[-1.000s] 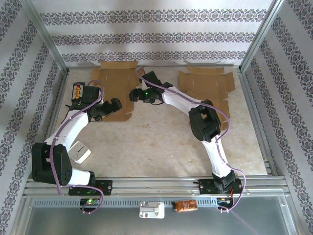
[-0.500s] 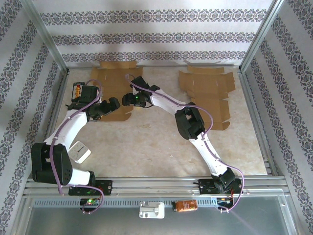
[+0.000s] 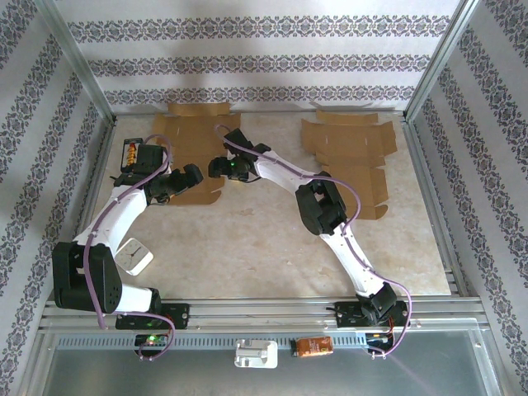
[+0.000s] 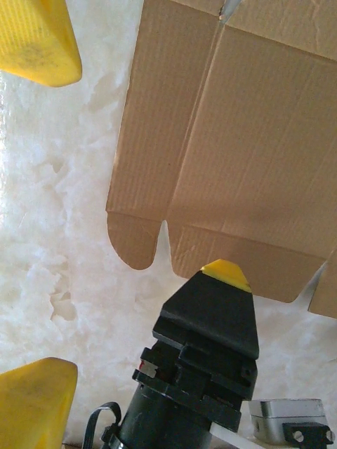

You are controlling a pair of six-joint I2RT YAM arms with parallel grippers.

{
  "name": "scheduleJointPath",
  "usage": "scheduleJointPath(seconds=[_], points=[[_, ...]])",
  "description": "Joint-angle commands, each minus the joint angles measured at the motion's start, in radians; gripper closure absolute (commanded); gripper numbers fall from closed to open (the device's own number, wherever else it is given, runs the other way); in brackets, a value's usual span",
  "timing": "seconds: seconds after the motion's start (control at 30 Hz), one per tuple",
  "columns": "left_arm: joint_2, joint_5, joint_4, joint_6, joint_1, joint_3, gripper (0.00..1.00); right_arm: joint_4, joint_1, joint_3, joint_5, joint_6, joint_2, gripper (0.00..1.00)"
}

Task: Fold the paper box

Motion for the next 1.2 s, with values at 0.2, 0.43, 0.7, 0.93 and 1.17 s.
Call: scheduleJointPath(seconds=[0.2,0.43,0.7,0.93,1.17], points=[[-0.027,0.056,0.044,-0.034,0.055,-0.029,0.01,0.035,0.001,0.137,-0.113,0.052,0.144,0.61],[0.01,0.138,0.088,-0.051,0.155,0.002,0.01,0.069,-0.021,0.003,-0.165,-0.043,0.0,1.0],[0.106,0.168,0.103,-0.016,0.212,0.068,0.0,0.245,-0.115,-0.582,-0.307,-0.169,-0.414,1.0],[0.236,0.115,0.071,-0.001,0.17,0.126,0.01,0.252,-0.202,-0.98,-0.356,-0.261,-0.659,1.0],[0.436,0.078,0.018,0.066,0.103,0.27,0.14,0.257,-0.216,-1.125,-0.358,-0.28,-0.713,1.0]])
